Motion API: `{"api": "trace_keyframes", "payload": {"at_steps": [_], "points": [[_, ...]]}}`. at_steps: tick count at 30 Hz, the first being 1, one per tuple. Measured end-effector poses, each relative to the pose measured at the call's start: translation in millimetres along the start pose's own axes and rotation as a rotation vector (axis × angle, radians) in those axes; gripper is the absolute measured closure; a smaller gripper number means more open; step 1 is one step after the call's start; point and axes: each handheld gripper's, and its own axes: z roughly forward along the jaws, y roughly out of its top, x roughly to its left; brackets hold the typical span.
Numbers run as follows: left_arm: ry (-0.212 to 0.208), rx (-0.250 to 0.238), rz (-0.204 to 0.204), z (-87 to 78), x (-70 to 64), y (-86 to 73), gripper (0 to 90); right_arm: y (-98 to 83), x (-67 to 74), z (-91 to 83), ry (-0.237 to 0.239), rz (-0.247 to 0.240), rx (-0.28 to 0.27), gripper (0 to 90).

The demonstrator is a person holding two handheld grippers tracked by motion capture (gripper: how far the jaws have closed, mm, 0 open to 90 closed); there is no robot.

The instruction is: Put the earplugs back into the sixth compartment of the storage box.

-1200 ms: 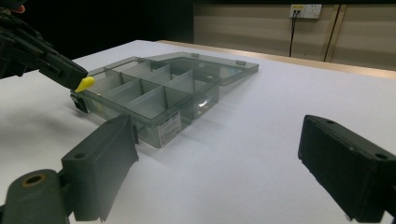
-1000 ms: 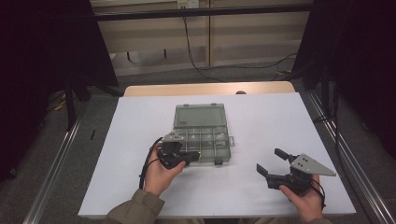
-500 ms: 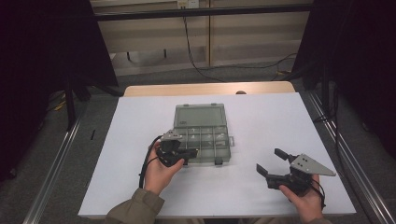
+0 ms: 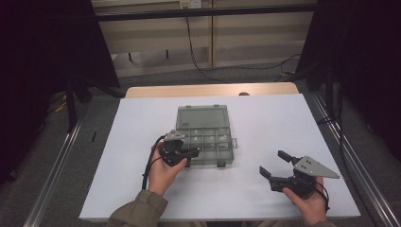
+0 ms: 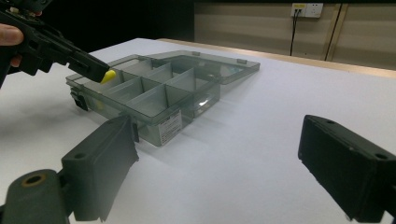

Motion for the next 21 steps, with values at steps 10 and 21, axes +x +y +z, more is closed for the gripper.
{"api": "trace_keyframes", "payload": {"at_steps": [10, 21], "points": [[0.006, -0.057, -0.013, -3.7, 4.4, 0.1, 62.1, 0.2, 0.7, 0.1, 0.002, -0.001, -0.003, 10.4], [0.005, -0.093, -0.007, -14.9, 9.3, 0.3, 32.0, 0.9, 0.8, 0.9, 0.007, -0.005, -0.001, 10.1]]}}
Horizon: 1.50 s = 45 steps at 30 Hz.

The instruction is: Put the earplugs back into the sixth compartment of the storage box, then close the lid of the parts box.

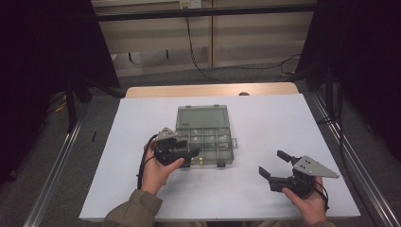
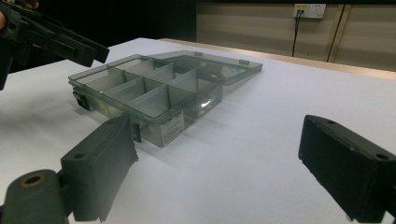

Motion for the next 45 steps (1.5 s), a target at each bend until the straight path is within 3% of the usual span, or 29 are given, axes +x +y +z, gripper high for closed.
{"api": "trace_keyframes", "payload": {"at_steps": [6, 13, 31, 45], "points": [[-0.016, -0.005, 0.025, -3.4, 1.8, 1.1, 22.6, -0.3, -0.2, 0.1, -0.002, 0.002, 0.002, 10.1], [-0.024, -0.015, 0.01, -7.6, 6.5, 1.1, 17.8, -0.4, 0.6, 1.1, -0.002, -0.002, 0.005, 10.1], [-0.009, -0.029, -0.002, -16.5, 20.5, 1.2, 14.0, 1.4, 1.0, 11.8, -0.001, 0.011, 0.02, 9.8], [0.028, -0.038, -0.039, -18.6, 43.5, -1.7, 10.5, 7.5, -4.7, 37.9, -0.035, 0.034, 0.096, 9.5]]}}
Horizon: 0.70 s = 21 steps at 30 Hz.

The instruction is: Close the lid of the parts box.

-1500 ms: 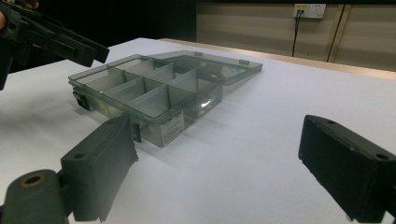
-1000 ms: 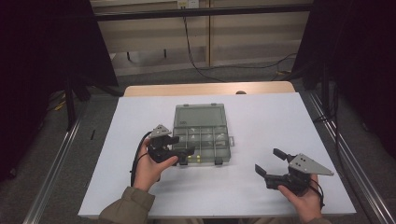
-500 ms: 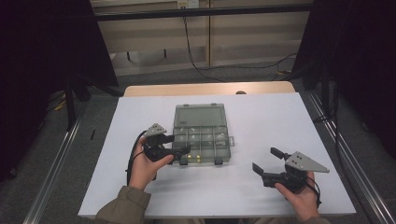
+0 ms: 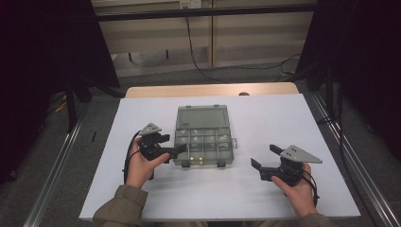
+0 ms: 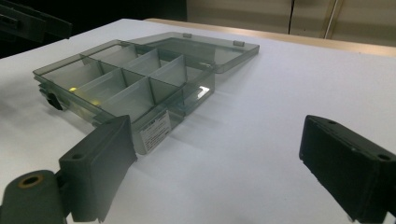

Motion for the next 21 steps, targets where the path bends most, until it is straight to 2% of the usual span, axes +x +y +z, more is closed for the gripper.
{"api": "trace_keyframes", "payload": {"at_steps": [5, 11, 16, 19, 21], "points": [[0.018, 0.006, -0.005, 1.6, 9.7, -0.4, 9.2, 3.3, -2.9, 11.6, -0.012, 0.012, 0.011, 9.5], [0.024, 0.012, -0.018, 3.0, 17.1, 1.9, 8.0, 7.5, -2.2, 20.6, -0.027, 0.003, 0.015, 9.6], [0.03, 0.002, -0.04, 4.1, 25.1, 5.3, 6.9, 12.3, -4.7, 28.0, -0.018, 0.024, 0.032, 8.4], [0.043, 0.01, -0.043, 4.0, 29.5, 7.6, 5.3, 14.3, -5.5, 31.3, -0.033, 0.014, 0.038, 8.3], [0.035, 0.001, -0.06, 4.4, 32.1, 9.0, 4.9, 15.4, -6.7, 33.7, -0.044, 0.016, 0.049, 8.2]]}}
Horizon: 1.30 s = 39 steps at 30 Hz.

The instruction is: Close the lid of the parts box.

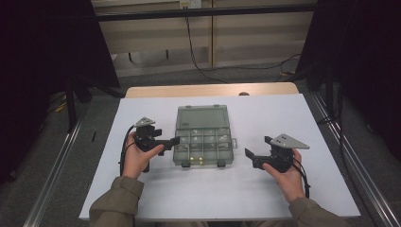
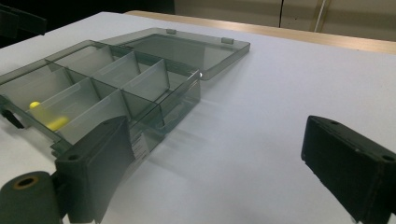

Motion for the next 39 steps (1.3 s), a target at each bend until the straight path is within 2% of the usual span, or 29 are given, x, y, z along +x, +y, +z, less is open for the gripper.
{"api": "trace_keyframes", "payload": {"at_steps": [4, 7, 10, 13, 22, 24, 28, 31, 33, 36, 39], "points": [[0.003, 0.008, -0.007, 2.7, 3.8, 2.2, 3.8, 3.2, -2.8, 5.6, 0.003, 0.013, 0.011, 7.8], [-0.005, 0.006, -0.026, 5.5, 7.7, 3.8, 3.6, 5.4, -2.5, 10.4, -0.006, 0.002, 0.021, 7.5], [0.006, 0.003, -0.046, 7.9, 11.1, 6.5, 3.7, 6.4, -2.9, 14.3, -0.027, -0.001, 0.024, 8.2], [0.018, 0.009, -0.035, 10.0, 13.5, 8.4, 4.0, 7.5, -4.7, 17.6, -0.05, 0.016, 0.023, 8.5], [0.054, 0.018, -0.056, 15.7, 20.2, 15.4, 7.3, 14.1, -7.9, 34.3, -0.072, 0.015, 0.048, 8.4], [0.059, 0.024, -0.053, 16.0, 21.2, 17.9, 9.3, 15.8, -8.3, 38.9, -0.084, 0.009, 0.061, 9.4], [0.077, 0.005, -0.054, 16.7, 23.7, 21.4, 13.5, 20.9, -8.7, 46.8, -0.095, 0.015, 0.06, 10.7], [0.097, 0.017, -0.059, 18.4, 26.7, 22.5, 17.3, 23.7, -9.5, 53.3, -0.109, 0.016, 0.075, 10.4], [0.108, 0.017, -0.067, 19.2, 29.1, 22.9, 21.7, 26.4, -9.2, 57.4, -0.117, 0.012, 0.083, 10.7], [0.13, 0.023, -0.066, 20.1, 32.0, 23.9, 28.5, 28.1, -9.7, 63.3, -0.118, 0.051, 0.09, 12.7], [0.145, 0.021, -0.068, 21.7, 33.8, 25.1, 34.9, 31.6, -10.5, 70.3, -0.145, 0.042, 0.105, 15.1]]}}
